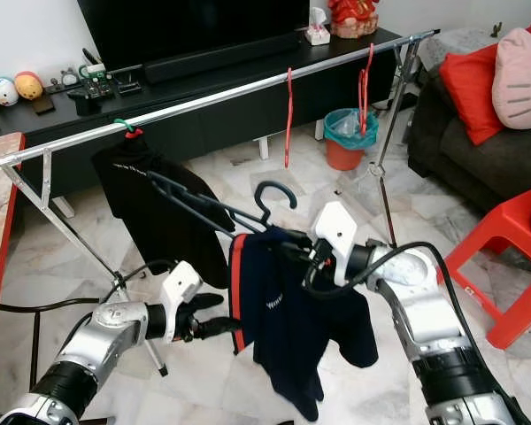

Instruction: Hang hanger

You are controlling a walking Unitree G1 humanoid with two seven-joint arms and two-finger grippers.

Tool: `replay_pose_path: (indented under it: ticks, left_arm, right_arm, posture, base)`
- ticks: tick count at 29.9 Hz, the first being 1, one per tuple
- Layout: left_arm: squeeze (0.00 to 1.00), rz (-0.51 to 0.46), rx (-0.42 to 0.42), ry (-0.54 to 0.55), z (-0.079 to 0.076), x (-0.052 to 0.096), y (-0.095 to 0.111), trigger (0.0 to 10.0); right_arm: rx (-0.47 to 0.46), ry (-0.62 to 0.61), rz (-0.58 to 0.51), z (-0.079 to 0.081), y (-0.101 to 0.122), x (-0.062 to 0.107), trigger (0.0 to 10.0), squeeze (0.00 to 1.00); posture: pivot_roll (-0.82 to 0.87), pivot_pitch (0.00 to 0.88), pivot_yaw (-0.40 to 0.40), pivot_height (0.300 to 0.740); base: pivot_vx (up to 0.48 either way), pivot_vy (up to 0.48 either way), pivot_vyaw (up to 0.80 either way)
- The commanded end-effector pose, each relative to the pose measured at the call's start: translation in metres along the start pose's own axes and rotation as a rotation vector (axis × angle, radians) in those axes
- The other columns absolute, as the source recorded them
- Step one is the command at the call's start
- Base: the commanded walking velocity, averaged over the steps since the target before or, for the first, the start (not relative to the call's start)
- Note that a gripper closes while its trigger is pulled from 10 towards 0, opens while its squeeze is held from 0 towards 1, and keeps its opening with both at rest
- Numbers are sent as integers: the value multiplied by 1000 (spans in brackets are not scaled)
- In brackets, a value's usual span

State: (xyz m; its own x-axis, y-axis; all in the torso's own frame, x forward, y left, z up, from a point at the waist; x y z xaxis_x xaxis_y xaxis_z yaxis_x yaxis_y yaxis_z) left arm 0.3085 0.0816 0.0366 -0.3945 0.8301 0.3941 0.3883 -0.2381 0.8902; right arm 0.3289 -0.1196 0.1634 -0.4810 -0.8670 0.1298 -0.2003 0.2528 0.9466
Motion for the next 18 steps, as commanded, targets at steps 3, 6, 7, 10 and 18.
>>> replay_pose_path:
  ticks: [3, 6, 7, 10, 18]
  left_arm:
    - [0, 26, -4, 83, 11, 1, -6, 10000]
    - [0, -5, -4, 138, 17, -1, 0, 10000]
    - [0, -18, -5, 153, 19, -1, 2, 10000]
    - [0, -49, -5, 210, 25, -3, 7, 10000]
    - [0, -96, 25, 259, 31, -5, 12, 10000]
  right_arm:
    - [26, 4, -89, -2, 26, -6, 10000, 0]
    - [30, 29, -89, 4, 27, -8, 10000, 0]
    - [28, 36, -89, 6, 26, -9, 10000, 0]
    - [18, 47, -83, 10, 24, -8, 10000, 0]
    - [12, 53, -71, 12, 22, -6, 10000, 0]
  posture:
    - [-69, 40, 67, 740]
    - [-69, 39, 66, 740]
    - [-69, 39, 66, 740]
    - [-71, 40, 64, 740]
    - [-73, 39, 64, 740]
  base:
    - [0, 0, 0]
    - [0, 0, 0]
    - [0, 0, 0]
    - [0, 0, 0]
    - [0, 0, 0]
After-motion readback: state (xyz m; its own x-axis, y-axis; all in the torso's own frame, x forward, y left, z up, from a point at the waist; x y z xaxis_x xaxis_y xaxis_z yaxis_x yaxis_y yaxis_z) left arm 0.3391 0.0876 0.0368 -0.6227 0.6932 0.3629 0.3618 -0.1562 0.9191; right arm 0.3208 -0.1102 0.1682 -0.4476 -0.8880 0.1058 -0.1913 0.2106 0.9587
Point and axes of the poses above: a point about 5 cm out from each wrist's last joint towards the gripper, its own x axis pointing back from the gripper into the wrist, its own y axis along the axis of the wrist's last joint, z = x × y, the point moved 4 cm from there along -x, pointing out of the wrist towards the gripper, and after that the axes turned 4 degrees about x, right-handed, at the moved point
